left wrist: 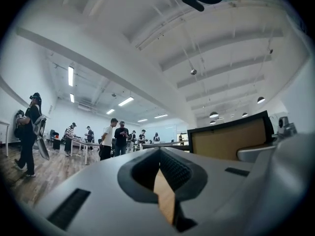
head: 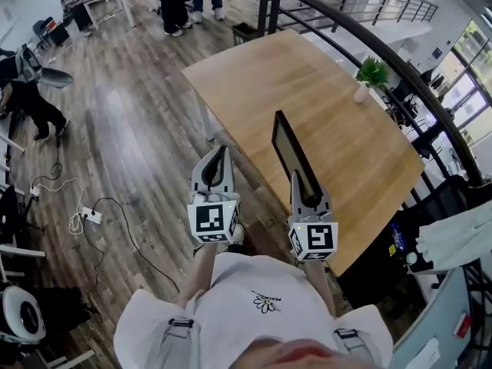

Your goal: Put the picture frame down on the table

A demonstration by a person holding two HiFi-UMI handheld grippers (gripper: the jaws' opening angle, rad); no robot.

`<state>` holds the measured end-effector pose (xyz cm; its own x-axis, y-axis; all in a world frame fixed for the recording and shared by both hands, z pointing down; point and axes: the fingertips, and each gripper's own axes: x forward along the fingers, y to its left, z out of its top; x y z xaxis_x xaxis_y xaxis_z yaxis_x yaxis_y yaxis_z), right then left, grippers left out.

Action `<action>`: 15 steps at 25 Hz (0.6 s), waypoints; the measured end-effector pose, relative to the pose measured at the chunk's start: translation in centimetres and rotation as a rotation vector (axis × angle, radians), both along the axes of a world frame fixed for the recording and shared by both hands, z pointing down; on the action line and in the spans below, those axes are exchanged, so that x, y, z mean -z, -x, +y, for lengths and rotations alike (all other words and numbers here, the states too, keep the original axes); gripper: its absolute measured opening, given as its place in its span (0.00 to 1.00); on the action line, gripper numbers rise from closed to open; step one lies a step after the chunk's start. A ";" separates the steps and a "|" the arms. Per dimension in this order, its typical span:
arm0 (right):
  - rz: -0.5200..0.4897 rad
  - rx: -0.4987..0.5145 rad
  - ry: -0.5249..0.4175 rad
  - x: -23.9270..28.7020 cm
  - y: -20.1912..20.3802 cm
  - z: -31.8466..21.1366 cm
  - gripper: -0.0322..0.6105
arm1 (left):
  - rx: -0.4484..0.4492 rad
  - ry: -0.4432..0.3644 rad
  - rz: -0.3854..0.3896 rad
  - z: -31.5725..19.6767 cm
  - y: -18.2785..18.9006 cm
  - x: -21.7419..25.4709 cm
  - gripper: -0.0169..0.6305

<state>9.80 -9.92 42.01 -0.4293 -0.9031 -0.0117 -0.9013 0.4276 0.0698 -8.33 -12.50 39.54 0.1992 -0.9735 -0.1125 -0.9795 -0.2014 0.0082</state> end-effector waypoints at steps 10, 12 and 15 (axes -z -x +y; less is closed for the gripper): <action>-0.024 -0.037 -0.042 2.0 6.3 -10.7 0.08 | -0.086 -0.027 -0.008 -10.9 4.2 1.4 0.05; -0.022 -0.043 -0.025 1.5 7.0 -11.9 0.08 | -0.092 -0.020 -0.004 -12.1 4.8 1.0 0.05; -0.022 -0.043 -0.002 1.0 7.7 -13.1 0.08 | -0.092 -0.003 0.014 -13.4 5.5 0.3 0.05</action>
